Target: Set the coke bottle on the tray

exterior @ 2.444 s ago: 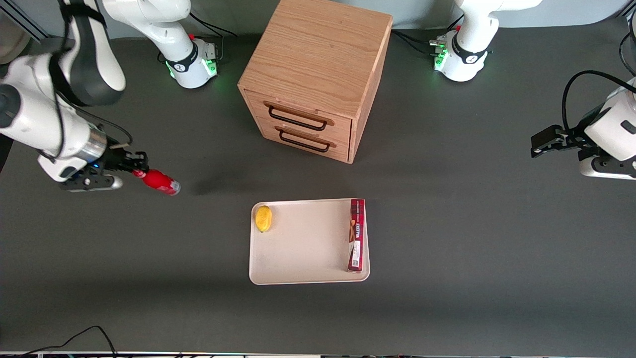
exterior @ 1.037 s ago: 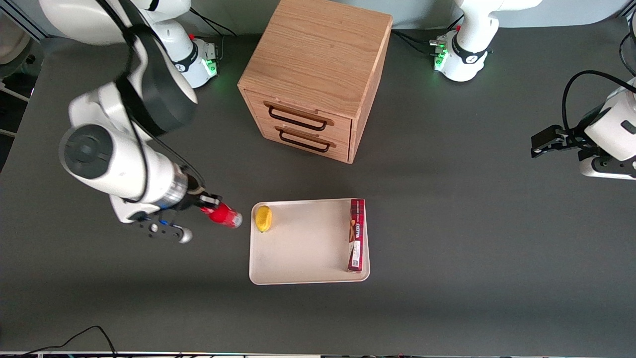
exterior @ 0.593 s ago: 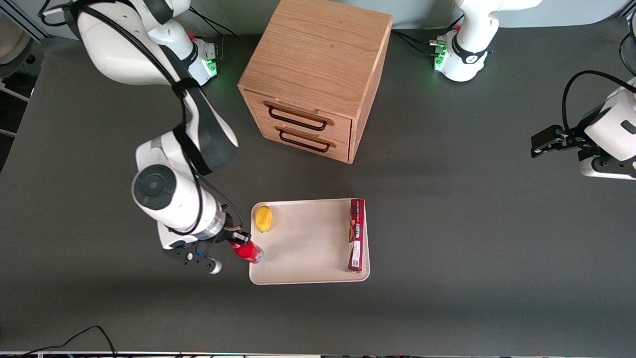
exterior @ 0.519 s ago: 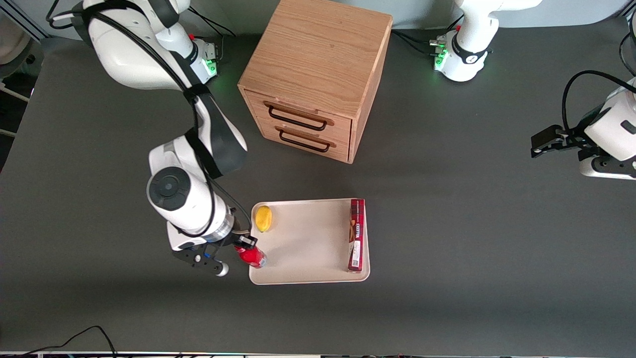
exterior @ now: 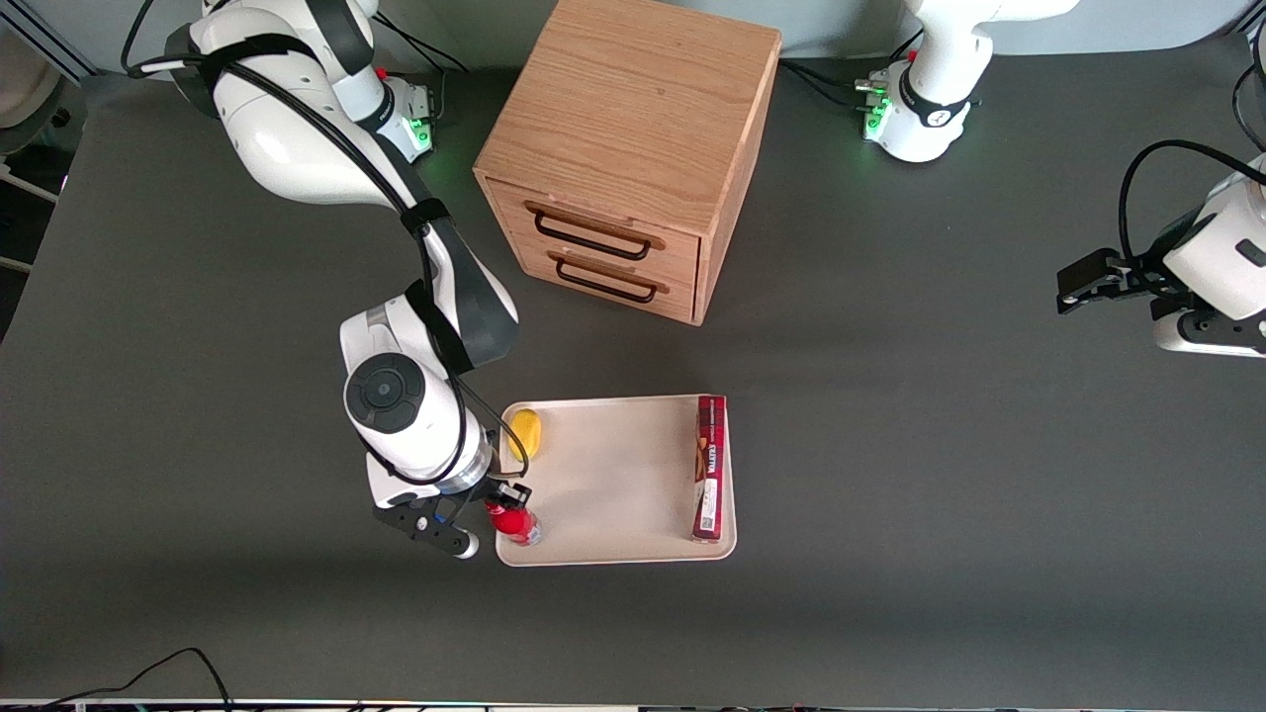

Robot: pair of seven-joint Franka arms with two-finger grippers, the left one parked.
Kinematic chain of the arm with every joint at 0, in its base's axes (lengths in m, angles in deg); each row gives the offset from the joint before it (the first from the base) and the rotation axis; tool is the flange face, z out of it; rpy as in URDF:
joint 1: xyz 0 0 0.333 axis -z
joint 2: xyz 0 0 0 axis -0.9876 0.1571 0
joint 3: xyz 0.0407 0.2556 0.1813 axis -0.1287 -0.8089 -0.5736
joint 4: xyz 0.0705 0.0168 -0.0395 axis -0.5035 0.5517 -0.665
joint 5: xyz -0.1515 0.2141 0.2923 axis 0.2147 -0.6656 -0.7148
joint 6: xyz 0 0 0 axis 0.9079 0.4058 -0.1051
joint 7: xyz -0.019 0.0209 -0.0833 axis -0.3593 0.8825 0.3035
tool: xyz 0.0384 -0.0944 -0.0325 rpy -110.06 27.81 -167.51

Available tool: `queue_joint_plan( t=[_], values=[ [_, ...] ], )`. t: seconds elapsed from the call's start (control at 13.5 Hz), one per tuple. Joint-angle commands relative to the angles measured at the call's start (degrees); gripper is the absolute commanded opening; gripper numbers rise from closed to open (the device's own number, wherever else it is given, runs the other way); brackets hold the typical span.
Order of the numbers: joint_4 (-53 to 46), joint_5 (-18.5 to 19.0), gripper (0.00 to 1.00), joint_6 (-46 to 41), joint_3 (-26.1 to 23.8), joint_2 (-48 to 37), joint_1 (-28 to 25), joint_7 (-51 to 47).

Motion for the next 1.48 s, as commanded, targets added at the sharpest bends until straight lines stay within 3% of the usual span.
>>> queue_joint_plan(
  t=[0.0, 0.07, 0.15, 0.22, 0.44, 0.74, 0.96, 1.04, 1.19, 1.41],
  values=[
    [-2.5, 1.4, 0.35, 0.2, 0.8, 1.2, -0.9, -2.2],
    [-2.4, 1.4, 0.56, 0.2, 0.8, 1.2, -0.9, -2.2],
    [-2.4, 1.4, 0.96, 0.2, 0.8, 1.2, -0.9, -2.2],
    [-2.4, 1.9, 1.00, 0.2, 0.8, 1.2, -0.9, -2.1],
    [-1.7, 2.1, 1.00, -2.6, 0.4, -0.9, -0.4, -1.3],
    [10.0, 0.0, 1.00, -11.6, -1.6, -14.7, 3.1, 8.0],
    [24.3, -0.2, 1.00, -17.1, -5.0, -30.5, 10.2, 19.0],
    [26.4, -0.3, 1.00, -20.1, -6.1, -34.4, 13.1, 23.0],
    [29.4, -4.3, 1.00, -25.3, -7.0, -41.5, 18.9, 31.8],
    [36.2, -5.5, 1.00, -25.8, -6.9, -51.6, 24.8, 40.0]
  ],
)
